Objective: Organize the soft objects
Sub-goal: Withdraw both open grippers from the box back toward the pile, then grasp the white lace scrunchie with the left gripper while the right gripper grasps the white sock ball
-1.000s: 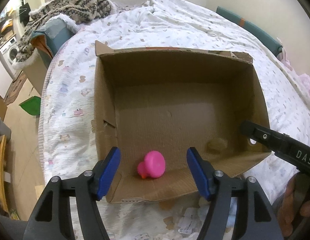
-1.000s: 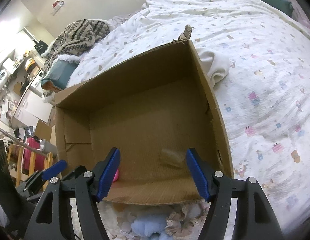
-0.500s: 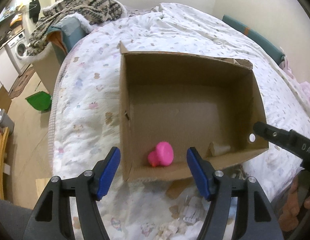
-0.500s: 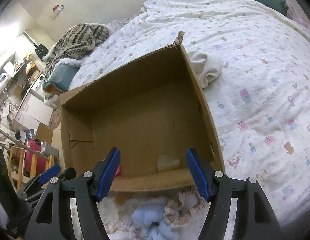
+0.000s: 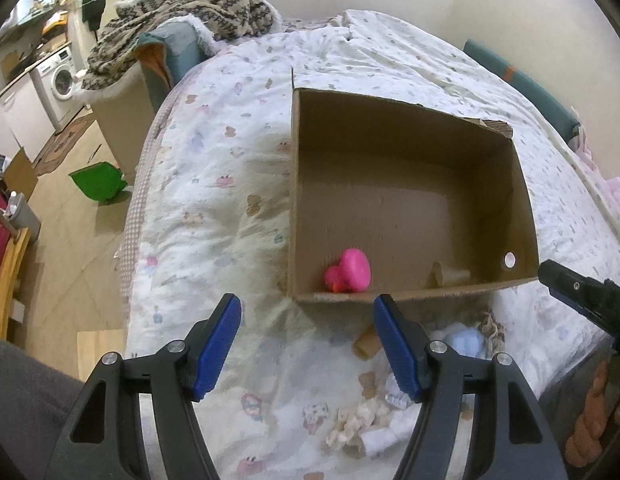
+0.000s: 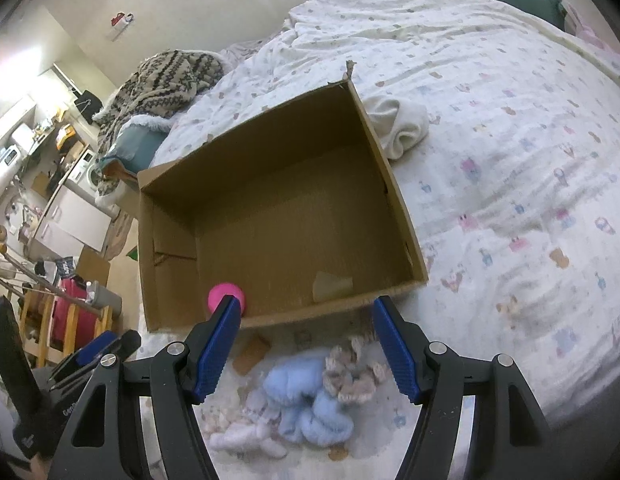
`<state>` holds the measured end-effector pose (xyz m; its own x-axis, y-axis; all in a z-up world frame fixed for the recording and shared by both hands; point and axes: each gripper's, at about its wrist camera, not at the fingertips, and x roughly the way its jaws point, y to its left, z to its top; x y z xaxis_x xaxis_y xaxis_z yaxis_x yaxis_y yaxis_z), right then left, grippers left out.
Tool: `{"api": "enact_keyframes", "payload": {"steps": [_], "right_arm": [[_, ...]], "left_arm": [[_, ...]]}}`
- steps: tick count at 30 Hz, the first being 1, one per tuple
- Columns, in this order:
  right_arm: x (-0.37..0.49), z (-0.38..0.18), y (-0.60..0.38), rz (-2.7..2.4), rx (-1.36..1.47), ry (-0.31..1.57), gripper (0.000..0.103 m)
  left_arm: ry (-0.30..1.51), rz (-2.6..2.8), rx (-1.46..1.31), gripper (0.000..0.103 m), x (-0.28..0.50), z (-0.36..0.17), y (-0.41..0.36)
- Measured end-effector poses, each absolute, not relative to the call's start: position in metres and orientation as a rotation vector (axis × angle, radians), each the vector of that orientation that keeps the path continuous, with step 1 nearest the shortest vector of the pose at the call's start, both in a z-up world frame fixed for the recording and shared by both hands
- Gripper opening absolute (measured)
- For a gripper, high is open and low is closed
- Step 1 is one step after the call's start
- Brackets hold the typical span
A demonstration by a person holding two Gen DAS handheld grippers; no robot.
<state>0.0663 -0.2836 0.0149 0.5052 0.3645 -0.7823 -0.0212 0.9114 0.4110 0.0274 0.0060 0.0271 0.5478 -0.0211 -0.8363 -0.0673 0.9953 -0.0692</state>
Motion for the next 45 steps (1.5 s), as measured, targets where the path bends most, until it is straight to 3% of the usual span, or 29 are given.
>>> {"api": "enact_keyframes", "payload": {"steps": [12,20,23,27,30,34,45], "right_arm": [[0.033,0.004,-0.286,0.259,0.39,1.04,0.072],[0.034,-0.012,-0.295,0.238,0.462,1.082,0.072],[0.035,-0.015,-0.295,0.238,0.469,1.095,0.072],[0.036,-0.016,-0.294,0.242,0.472,1.099,0.072],[0.037,-0.018,-0.295,0.242,0.475,1.106,0.072],[0.039,-0.02,-0.295,0.239,0.483,1.113,0.072],[0.039,-0.023,-0.299,0.24,0.508,1.132,0.072]], "left_arm": [[1.023,0.072,-0.153,0.066,0.008,0.02,0.016],[1.251,0.019,-0.246,0.065,0.014,-0.023,0.018],[1.367,-0.045,-0.284,0.052,0.015,-0.048,0.008],[1.462,-0.104,-0.295,0.05,0.015,-0.071,-0.008],[1.496,-0.141,-0.286,0.042,0.016,-0.08,-0.021],[1.521,-0.17,-0.266,0.017,0.017,-0.086,-0.031],[1.354,-0.148,-0.258,0.012,0.008,-0.032,-0.003]]}}
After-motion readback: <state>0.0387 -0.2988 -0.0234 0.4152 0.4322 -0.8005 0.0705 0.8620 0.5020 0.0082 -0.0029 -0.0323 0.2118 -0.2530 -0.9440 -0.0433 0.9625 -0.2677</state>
